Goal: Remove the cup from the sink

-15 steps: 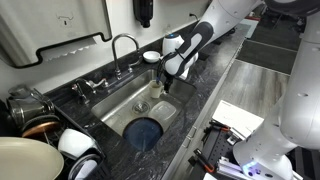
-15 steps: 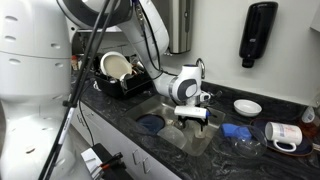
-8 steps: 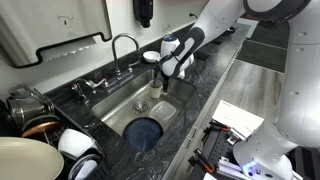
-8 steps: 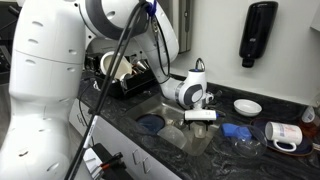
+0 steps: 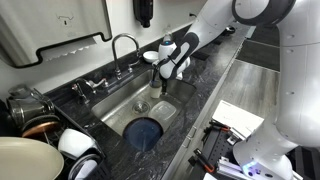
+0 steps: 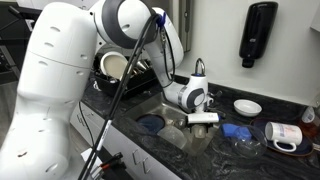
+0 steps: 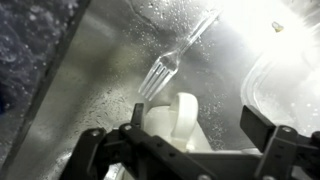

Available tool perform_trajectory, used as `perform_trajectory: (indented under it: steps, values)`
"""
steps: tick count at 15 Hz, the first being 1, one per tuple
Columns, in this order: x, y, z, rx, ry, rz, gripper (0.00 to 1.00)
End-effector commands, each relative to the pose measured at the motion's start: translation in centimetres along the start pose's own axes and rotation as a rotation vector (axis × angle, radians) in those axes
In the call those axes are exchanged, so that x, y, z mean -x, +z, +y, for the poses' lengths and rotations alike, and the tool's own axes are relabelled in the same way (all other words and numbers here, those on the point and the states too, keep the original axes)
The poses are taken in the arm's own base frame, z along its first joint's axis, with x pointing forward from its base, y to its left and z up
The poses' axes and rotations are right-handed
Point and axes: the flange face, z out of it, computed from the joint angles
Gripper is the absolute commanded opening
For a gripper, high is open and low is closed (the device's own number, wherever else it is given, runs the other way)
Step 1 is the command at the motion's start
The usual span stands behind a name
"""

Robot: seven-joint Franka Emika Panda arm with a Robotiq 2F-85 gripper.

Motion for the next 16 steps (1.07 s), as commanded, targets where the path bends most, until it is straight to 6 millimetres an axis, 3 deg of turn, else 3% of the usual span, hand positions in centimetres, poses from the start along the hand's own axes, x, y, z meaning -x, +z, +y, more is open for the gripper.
perform_trajectory:
  steps: [1, 10, 16]
  values:
    - [-0.1, 1.1, 0.7, 0.009, -0.021, -0.014, 0.68]
    - [-0.7, 1.6, 0.7, 0.013, -0.033, -0.020, 0.03]
    - [-0.4, 0.0, 0.7, 0.024, -0.036, -0.034, 0.04]
